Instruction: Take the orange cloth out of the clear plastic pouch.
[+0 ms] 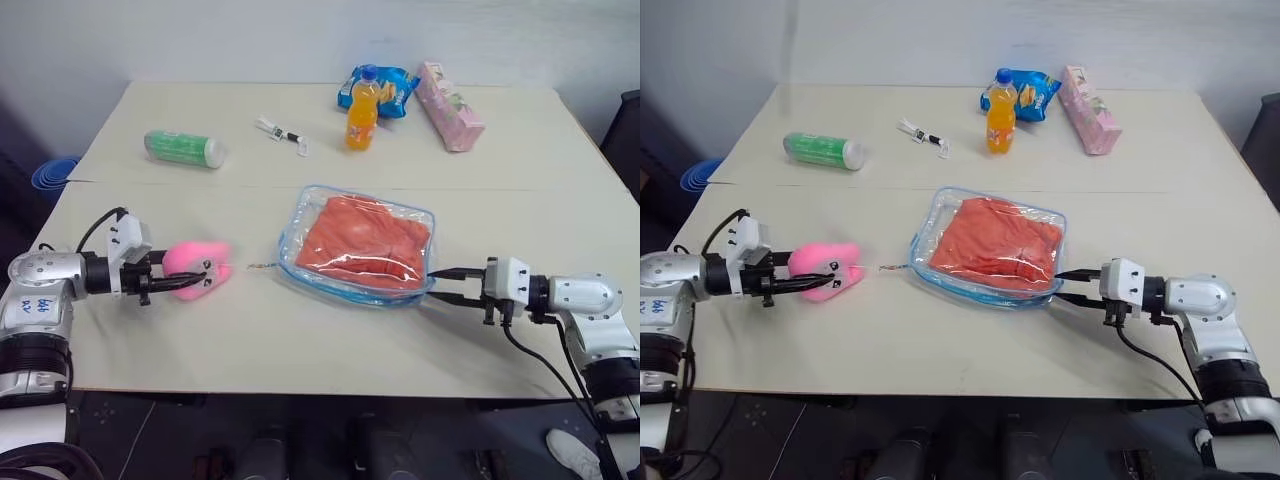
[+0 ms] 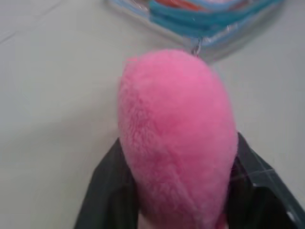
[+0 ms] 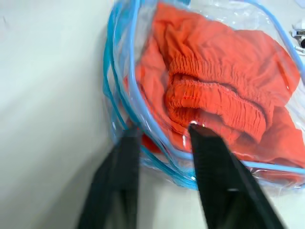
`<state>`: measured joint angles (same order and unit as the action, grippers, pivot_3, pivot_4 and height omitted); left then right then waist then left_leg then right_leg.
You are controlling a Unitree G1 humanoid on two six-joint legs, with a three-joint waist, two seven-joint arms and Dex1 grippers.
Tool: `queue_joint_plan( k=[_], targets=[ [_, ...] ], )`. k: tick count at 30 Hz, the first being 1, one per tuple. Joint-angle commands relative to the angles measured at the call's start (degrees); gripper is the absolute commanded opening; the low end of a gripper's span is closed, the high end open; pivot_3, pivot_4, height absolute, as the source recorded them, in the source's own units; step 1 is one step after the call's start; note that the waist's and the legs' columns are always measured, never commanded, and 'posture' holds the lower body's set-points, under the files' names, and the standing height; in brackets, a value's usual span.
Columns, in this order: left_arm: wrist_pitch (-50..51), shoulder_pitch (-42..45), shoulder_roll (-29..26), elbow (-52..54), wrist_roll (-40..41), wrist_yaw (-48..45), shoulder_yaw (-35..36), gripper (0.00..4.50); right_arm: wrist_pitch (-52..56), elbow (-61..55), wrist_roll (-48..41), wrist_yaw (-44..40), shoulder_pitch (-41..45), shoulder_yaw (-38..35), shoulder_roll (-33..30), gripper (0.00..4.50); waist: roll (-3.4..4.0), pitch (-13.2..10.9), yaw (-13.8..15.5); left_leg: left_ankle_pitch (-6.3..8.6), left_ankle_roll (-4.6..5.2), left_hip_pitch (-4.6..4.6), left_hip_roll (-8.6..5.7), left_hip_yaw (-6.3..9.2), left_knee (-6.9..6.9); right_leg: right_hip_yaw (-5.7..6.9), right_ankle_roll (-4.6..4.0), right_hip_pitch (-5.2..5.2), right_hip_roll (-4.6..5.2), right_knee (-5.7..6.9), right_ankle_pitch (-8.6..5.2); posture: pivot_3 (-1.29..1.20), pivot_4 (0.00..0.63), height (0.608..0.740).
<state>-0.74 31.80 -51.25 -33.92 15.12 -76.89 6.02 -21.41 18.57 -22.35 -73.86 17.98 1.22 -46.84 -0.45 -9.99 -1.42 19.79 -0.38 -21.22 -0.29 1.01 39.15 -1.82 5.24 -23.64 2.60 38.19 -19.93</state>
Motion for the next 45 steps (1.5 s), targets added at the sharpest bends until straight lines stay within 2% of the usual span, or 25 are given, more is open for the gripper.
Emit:
queue_joint_plan(
  k=[1, 3, 5, 6, 9, 11, 12, 13, 15, 18, 22, 25, 33, 40, 43, 45],
  targets=[
    [-0.91, -1.32, -4.73, 5.75, 0.21, -7.07, -0.88, 3.57, 7.87, -11.75, -5.21, 2.55, -7.99, -7.25, -3.65, 3.02, 0.0, 0.0, 0.05, 0.01, 0.01, 0.0, 0.0, 0.0, 0.0, 0.0, 0.0, 0.01, 0.0, -0.01, 0.0, 0.0, 0.15, 0.74],
    [5.4, -3.75, -6.76, 10.61, 3.06, -11.51, -1.6, 4.14, 11.23, -17.52, -6.75, 4.64, -13.9, -10.99, -4.37, 3.62, 0.0, 0.0, 0.04, 0.05, 0.06, -0.05, 0.0, 0.0, -0.07, 0.0, 0.0, 0.01, 0.0, 0.01, 0.0, 0.0, 0.15, 0.74],
    [4.13, -3.72, -6.24, 12.54, 3.19, -10.59, -1.01, 4.16, 13.78, -23.85, -8.66, 6.83, -20.19, -14.89, -3.72, 4.36, 0.01, 0.0, 0.05, 0.09, 0.1, -0.05, -0.01, -0.01, -0.08, -0.02, 0.0, 0.04, 0.01, 0.02, 0.0, 0.0, 0.15, 0.74],
    [2.32, -2.78, -5.17, 13.45, 2.9, -8.91, -0.69, 4.16, 15.05, -27.83, -9.81, 8.03, -23.99, -16.86, -3.02, 4.47, 0.0, 0.0, 0.08, 0.1, 0.11, -0.03, -0.01, 0.0, -0.08, -0.03, 0.0, 0.05, 0.01, -0.05, 0.0, 0.0, 0.15, 0.74],
    [1.78, -0.3, -0.49, 17.14, 5.7, -5.1, 0.91, 4.16, 18.63, -35.95, -12.66, 10.82, -30.87, -20.19, -1.38, 4.47, -0.02, 0.02, 0.95, 0.13, 0.18, 0.04, 0.0, 0.02, -0.06, -0.01, 0.0, 0.13, -0.02, -0.18, 0.0, 0.0, 0.15, 0.74],
    [2.38, 0.95, 4.72, 20.35, 8.2, -1.41, 1.47, 4.16, 20.96, -40.46, -14.35, 13.11, -33.32, -21.52, -0.09, 4.47, -0.07, 0.04, 1.32, 0.21, 0.35, 0.03, -0.02, -0.03, -0.02, -0.08, 0.0, 0.15, -0.02, -0.18, 0.0, 0.0, 0.15, 0.74],
    [2.11, 1.03, 7.96, 22.61, 7.87, 0.06, -0.4, 4.16, 20.95, -42.91, -14.63, 14.67, -34.32, -21.9, 1.34, 4.47, -0.07, 0.04, 1.38, 0.21, 0.37, 0.05, -0.02, -0.01, 0.02, -0.07, 0.02, 0.17, -0.02, -0.14, 0.01, 0.0, 0.15, 0.74],
    [1.25, 0.96, 10.26, 24.01, 6.63, 0.45, -2.74, 4.5, 21.21, -45.02, -14.59, 15.99, -35.18, -22.02, 2.45, 4.5, -0.07, 0.04, 1.43, 0.21, 0.37, 0.03, -0.02, -0.01, 0.03, -0.07, 0.03, 0.17, -0.02, -0.15, 0.02, 0.0, 0.15, 0.74],
    [0.29, 0.62, 12.22, 25.3, 4.8, 0.41, -5.11, 4.5, 22.04, -47.47, -14.43, 17.37, -36.11, -22.09, 3.68, 4.5, -0.08, 0.05, 1.46, 0.12, 0.19, 0.05, -0.03, -0.02, 0.03, -0.07, 0.05, 0.17, -0.04, -0.14, 0.03, 0.0, 0.15, 0.74],
    [-4.26, 2.22, 16.67, 21.71, 1.18, 0.18, -10.01, 4.5, 22.72, -50.85, -12.46, 19.38, -39.13, -20.91, 5.67, 4.5, -0.09, 0.05, 1.34, 0.09, 0.13, 0.05, -0.04, -0.05, 0.0, -0.11, 0.05, 0.14, -0.09, -0.15, 0.03, 0.0, 0.15, 0.74],
    [-8.65, 3.63, 16.0, 18.34, 0.16, -4.01, -11.76, 4.5, 21.03, -51.17, -10.0, 20.38, -42.84, -23.16, 7.4, 4.5, -0.09, 0.05, 1.22, 0.09, 0.14, 0.05, -0.03, -0.09, 0.0, -0.14, 0.05, 0.13, -0.12, -0.16, 0.03, 0.0, 0.15, 0.74],
    [-12.88, 5.18, 15.74, 13.99, -1.51, -3.64, -11.86, 4.5, 20.04, -50.53, -8.58, 21.01, -44.14, -24.02, 8.55, 4.5, -0.09, 0.05, 1.39, 0.09, 0.16, 0.08, -0.03, -0.08, 0.0, -0.14, 0.05, 0.14, -0.14, -0.15, 0.03, 0.0, 0.15, 0.74],
    [-20.47, 11.03, 23.2, 4.76, -8.98, 7.08, -14.28, 4.5, 17.27, -48.61, -5.21, 21.08, -44.73, -22.22, 10.97, 4.5, -0.11, 0.05, 2.25, 0.1, 0.22, 0.07, -0.1, -0.08, 0.04, -0.12, 0.08, 0.19, -0.09, -0.19, 0.04, 0.0, 0.15, 0.74],
    [-26.33, 17.33, 25.02, -4.39, -17.64, 13.42, -18.12, 4.5, 17.59, -49.17, -3.92, 21.67, -43.94, -20.74, 11.64, 4.5, -0.11, 0.05, 2.6, 0.08, 0.19, 0.09, -0.09, -0.11, 0.04, -0.14, 0.08, 0.16, -0.15, -0.16, 0.04, 0.0, 0.15, 0.74],
    [-31.1, 19.19, 24.64, -7.22, -19.48, 12.34, -19.89, 4.5, 17.99, -49.58, -3.84, 22.15, -43.38, -20.27, 11.58, 4.5, -0.11, 0.05, 2.64, 0.07, 0.17, 0.09, -0.09, -0.13, 0.04, -0.14, 0.08, 0.16, -0.15, -0.16, 0.04, 0.0, 0.15, 0.74],
    [-32.9, 19.48, 24.26, -7.95, -18.91, 9.86, -20.47, 4.12, 18.27, -49.8, -4.18, 22.26, -43.37, -20.48, 11.24, 4.5, -0.11, 0.05, 2.69, 0.06, 0.16, 0.09, -0.09, -0.12, 0.04, -0.14, 0.08, 0.16, -0.15, -0.15, 0.04, 0.0, 0.15, 0.74]
  ],
)
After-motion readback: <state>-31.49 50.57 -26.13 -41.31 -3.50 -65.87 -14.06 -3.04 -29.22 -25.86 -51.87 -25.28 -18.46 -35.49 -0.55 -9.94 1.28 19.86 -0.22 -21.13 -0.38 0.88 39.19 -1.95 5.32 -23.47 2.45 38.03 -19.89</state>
